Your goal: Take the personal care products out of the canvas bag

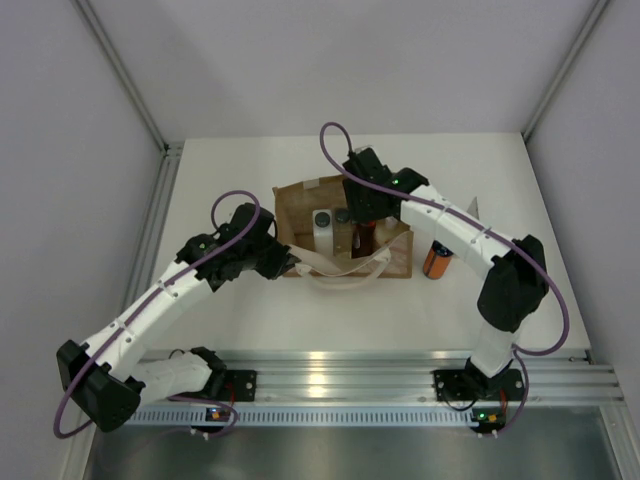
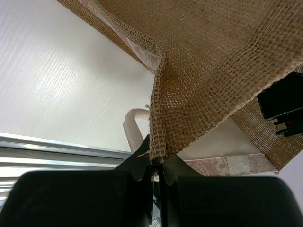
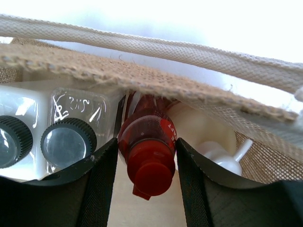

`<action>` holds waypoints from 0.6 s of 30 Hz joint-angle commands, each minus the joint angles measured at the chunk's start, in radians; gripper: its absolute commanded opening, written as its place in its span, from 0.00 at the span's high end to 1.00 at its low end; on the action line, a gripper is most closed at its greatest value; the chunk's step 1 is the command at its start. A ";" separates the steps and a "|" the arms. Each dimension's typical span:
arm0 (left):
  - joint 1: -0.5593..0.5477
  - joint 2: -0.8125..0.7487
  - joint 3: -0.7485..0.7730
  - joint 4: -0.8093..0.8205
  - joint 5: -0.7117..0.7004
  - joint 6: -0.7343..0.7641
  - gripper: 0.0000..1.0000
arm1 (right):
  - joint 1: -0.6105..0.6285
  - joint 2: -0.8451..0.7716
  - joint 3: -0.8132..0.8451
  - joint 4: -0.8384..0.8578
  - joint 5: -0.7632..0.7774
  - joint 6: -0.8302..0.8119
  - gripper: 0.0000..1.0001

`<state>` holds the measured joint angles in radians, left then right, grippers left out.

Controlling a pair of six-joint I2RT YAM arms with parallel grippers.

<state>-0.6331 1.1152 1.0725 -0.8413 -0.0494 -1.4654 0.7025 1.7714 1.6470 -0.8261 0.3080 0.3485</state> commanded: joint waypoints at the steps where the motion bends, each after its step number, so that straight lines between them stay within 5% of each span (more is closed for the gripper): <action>1: -0.002 0.001 -0.019 -0.024 0.019 -0.004 1.00 | -0.021 0.031 -0.027 0.051 0.008 -0.006 0.51; 18: 0.000 0.001 -0.011 -0.024 0.017 -0.006 1.00 | -0.020 0.059 -0.101 0.076 0.034 0.010 0.45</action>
<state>-0.6331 1.1152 1.0721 -0.8413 -0.0494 -1.4647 0.6998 1.7866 1.5784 -0.7410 0.3202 0.3523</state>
